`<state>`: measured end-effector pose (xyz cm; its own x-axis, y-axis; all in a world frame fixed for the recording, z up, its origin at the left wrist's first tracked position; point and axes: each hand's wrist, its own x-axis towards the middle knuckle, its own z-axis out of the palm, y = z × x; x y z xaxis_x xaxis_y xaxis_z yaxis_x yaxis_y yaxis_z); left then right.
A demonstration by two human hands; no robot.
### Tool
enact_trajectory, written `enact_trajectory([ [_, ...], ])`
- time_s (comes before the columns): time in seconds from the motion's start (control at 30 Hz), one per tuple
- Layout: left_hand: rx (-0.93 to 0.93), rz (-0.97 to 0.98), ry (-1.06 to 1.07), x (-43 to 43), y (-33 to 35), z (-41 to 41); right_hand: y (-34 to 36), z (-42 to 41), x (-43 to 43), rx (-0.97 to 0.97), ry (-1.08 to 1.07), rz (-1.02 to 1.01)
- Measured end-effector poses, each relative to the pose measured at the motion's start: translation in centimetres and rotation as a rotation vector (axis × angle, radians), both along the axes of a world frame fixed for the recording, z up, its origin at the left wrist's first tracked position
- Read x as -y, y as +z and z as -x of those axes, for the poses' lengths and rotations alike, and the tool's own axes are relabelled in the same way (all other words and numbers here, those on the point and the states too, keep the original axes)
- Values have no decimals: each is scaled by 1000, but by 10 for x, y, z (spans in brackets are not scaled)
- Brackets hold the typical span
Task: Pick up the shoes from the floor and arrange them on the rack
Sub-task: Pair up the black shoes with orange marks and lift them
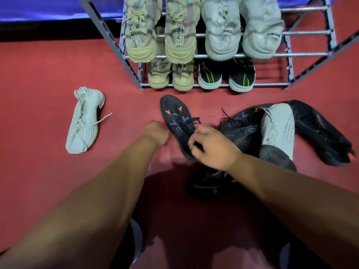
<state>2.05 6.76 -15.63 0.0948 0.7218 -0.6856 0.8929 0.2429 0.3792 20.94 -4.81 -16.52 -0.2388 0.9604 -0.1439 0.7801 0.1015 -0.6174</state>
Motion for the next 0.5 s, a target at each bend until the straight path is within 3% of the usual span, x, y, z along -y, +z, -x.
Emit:
enact_trajectory([
  [0.13,-15,-136,48,10,-6,-15,8,-42,-13,-38,-255,-2],
  [0.3,319,-36,31,15,1,-87,32,-112,-27,6,-542,-135],
  [0.5,417,21,-133,34,21,-172,31,-213,2,104,-868,-121],
])
